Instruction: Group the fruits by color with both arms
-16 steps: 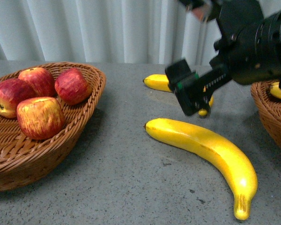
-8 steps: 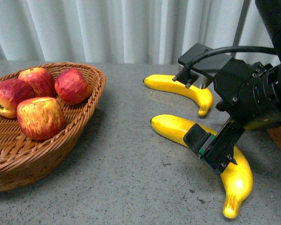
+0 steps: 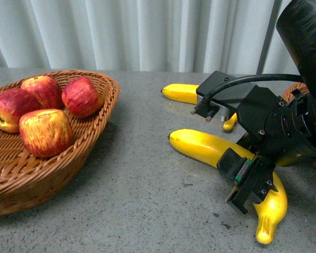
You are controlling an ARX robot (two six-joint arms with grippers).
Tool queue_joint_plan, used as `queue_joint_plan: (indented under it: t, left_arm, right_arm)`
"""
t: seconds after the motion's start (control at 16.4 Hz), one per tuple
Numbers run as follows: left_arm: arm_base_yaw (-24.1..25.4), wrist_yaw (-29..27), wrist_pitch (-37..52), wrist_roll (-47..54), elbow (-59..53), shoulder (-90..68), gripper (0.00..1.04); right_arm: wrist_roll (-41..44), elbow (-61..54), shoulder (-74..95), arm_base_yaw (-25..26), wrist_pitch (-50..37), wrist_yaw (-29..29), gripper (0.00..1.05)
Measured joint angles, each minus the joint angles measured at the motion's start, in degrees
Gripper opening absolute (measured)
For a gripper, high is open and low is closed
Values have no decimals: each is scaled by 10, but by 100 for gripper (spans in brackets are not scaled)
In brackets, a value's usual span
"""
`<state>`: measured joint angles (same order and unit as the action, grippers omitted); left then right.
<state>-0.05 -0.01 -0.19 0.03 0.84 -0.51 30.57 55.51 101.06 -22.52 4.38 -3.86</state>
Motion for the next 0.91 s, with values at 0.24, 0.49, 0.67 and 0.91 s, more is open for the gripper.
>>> queue_joint_plan:
  t: [0.24,0.49,0.67,0.91]
  left_arm:
    - [0,0,0,0,0,0,98]
    - [0,0,0,0,0,0,98]
    - [0,0,0,0,0,0,98]
    - [0,0,0,0,0,0,98]
  right_arm:
    - [-32,8,-31,8,25,-57,36]
    - [-113,103,-91,160,-55,-128,35]
    - [-82,105,-91,243,-47,-94,35]
    - [11,81,-83,335,9,-75,35]
